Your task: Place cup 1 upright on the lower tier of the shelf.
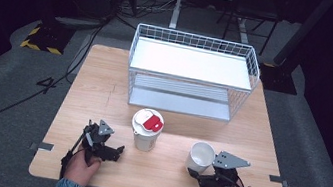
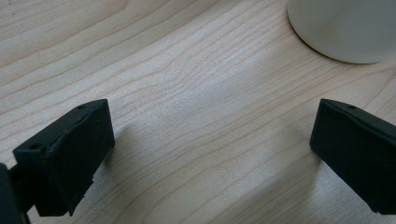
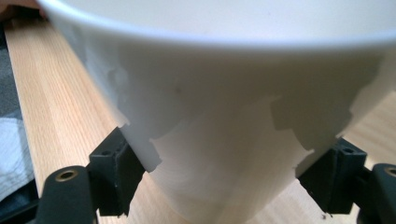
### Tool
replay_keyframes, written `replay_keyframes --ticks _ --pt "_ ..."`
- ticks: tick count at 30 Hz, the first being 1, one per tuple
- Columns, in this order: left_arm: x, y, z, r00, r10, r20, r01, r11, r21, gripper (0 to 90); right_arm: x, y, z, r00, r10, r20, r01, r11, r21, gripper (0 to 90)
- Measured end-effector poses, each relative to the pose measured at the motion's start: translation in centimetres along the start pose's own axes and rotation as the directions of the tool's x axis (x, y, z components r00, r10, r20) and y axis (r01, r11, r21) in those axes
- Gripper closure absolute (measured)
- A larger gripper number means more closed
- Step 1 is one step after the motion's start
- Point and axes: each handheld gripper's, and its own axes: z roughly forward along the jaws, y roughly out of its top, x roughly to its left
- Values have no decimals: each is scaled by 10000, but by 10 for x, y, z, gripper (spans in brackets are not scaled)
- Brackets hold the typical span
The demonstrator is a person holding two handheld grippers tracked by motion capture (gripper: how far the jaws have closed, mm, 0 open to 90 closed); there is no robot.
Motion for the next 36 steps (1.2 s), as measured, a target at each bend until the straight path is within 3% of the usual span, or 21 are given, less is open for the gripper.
replay_keyframes --ticks 25,36 --pt "0 0 0 10000 3 2 -3 10000 3 3 -32 57 2 9997 205 96 -204 9997 -144 239" --pt "0 0 0 10000 -1 0 1 10000 -1 3 -48 75 16 9990 153 414 -157 9998 91 239"
